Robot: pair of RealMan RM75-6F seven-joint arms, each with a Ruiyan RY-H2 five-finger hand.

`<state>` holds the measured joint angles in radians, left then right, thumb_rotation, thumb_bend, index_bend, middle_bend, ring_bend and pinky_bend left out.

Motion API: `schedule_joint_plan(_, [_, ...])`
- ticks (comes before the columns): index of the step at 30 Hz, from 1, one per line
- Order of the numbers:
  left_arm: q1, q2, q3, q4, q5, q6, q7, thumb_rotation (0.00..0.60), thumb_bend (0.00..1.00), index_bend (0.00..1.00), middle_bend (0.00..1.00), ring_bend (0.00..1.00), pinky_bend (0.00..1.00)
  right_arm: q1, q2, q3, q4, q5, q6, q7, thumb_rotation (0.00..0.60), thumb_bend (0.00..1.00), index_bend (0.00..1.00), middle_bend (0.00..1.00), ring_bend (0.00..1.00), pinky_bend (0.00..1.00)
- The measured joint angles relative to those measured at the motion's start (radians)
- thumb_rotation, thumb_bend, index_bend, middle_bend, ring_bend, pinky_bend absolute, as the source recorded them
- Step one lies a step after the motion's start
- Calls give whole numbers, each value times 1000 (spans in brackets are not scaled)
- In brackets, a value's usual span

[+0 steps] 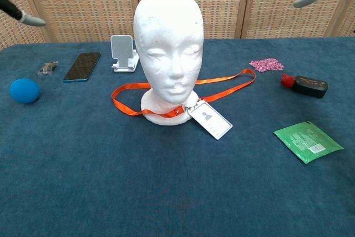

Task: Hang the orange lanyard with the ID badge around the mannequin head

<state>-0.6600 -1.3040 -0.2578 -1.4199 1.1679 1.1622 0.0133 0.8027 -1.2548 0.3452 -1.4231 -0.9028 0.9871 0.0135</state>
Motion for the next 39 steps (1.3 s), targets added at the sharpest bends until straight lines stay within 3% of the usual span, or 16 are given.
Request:
schedule_joint_plan(10, [242,118,114,-238,-15,214,116,600,0,0,0,0,0,-183,77,-191,-52,-391,206,17,600,0,23,0,0,0])
schedule_joint_plan(14, [318,141,162,-285,-12,273,144,600,0,0,0,0,0,-260,82,-265,-60,-491,281,30,600,0,23,0,0,0])
schedule_joint_plan(19, [385,172,202,-332,-6,327,184,600,0,0,0,0,0,-302,69,-334,-63,-577,296,36,600,0,22,0,0,0])
schedule_joint_plan(20, [401,182,210,-346,1,346,194,600,0,0,0,0,0,-306,63,-346,-63,-591,293,34,600,8,23,12,0,0])
schedule_joint_plan(22, [429,202,222,-375,14,368,208,600,0,0,0,0,0,-311,47,-367,-62,-615,276,24,600,70,29,129,46,5])
schedule_joint_plan(23, [440,210,225,-385,20,375,211,600,0,0,0,0,0,-312,38,-371,-61,-620,268,17,600,148,33,257,143,56])
schedule_joint_plan(25, [451,217,225,-391,30,381,209,600,0,0,0,0,0,-309,14,-376,-60,-627,245,-4,600,316,36,476,378,263])
schedule_joint_plan(26, [454,219,224,-389,33,378,205,600,0,0,0,0,0,-306,6,-377,-61,-629,232,-11,600,423,38,574,499,432])
schedule_joint_plan(27, [455,220,222,-386,34,374,202,600,0,0,0,0,0,-303,-3,-378,-63,-629,216,-15,600,520,40,641,587,582])
schedule_joint_plan(30, [457,221,215,-376,37,358,191,600,0,0,0,0,0,-282,-31,-377,-73,-627,156,-29,600,694,50,709,711,838])
schedule_joint_plan(33, [459,222,208,-368,41,344,180,600,0,0,0,0,0,-249,-60,-365,-91,-616,90,-52,600,778,65,723,751,927])
schedule_joint_plan(39, [464,223,199,-361,49,325,166,600,0,0,0,0,0,-184,-103,-331,-126,-546,-40,-117,600,830,69,734,770,960])
